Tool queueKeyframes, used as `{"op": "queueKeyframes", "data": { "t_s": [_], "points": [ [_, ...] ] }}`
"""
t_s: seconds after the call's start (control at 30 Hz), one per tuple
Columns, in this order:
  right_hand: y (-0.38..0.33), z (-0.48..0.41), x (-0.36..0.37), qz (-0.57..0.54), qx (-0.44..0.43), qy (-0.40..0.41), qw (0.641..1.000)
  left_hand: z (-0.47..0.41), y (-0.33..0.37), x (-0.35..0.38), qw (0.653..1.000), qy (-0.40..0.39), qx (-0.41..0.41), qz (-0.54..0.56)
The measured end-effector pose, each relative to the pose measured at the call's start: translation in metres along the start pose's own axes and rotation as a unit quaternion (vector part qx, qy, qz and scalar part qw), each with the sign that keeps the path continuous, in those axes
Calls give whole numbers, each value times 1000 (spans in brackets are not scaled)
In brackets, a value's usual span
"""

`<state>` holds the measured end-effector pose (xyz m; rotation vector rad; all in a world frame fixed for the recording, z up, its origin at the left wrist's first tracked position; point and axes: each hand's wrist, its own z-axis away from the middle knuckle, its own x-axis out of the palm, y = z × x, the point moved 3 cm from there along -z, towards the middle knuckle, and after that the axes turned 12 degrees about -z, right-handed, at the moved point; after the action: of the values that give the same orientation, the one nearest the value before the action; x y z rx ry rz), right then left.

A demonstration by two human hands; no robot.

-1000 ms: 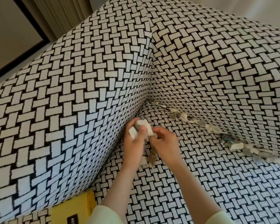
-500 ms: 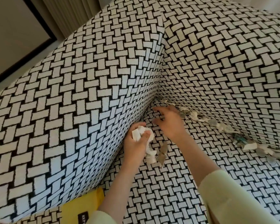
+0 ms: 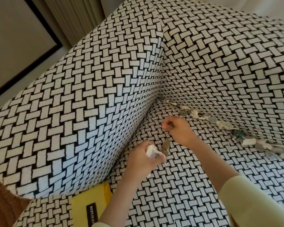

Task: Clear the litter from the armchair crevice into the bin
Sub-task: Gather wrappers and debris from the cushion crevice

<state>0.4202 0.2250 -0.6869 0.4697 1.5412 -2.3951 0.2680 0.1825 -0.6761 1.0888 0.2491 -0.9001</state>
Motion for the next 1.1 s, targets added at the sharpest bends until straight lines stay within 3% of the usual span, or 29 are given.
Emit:
{"op": "queueKeyframes", "data": {
  "t_s": [0.07,0.17,0.33,0.4,0.47,0.57,0.67,0.77,0.8,0.87,0.93,1.0,1.1],
  "points": [
    [4,18,-8,-54,18,-10,998,3,4,7,997,-13,18,-72],
    [11,40,-10,-15,1,-17,1000,4,3,18,983,0,31,-181],
    [12,59,16,38,-35,-19,998,8,0,27,978,91,76,-173],
    [14,62,25,8,-9,1,1000,10,-2,26,980,122,78,-136],
    [15,65,32,-90,24,9,996,13,-4,23,983,148,71,-79],
    [10,74,40,-202,45,34,978,14,-8,17,981,151,-19,120],
    [1,87,54,-276,49,88,956,17,-8,12,908,116,-165,366],
    [-4,92,64,-280,75,180,940,22,2,10,810,26,-182,557],
    [-4,92,65,-246,78,207,944,23,5,8,796,0,-176,579],
    [-7,90,63,-192,77,212,955,24,6,8,804,-29,-183,564],
    [-12,87,61,-183,62,133,972,20,2,7,831,-15,-204,518],
    [-16,82,53,-246,63,78,964,11,1,1,842,14,-206,498],
    [-13,58,29,-305,76,204,927,0,-1,-12,836,46,-216,503]
  ]
}}
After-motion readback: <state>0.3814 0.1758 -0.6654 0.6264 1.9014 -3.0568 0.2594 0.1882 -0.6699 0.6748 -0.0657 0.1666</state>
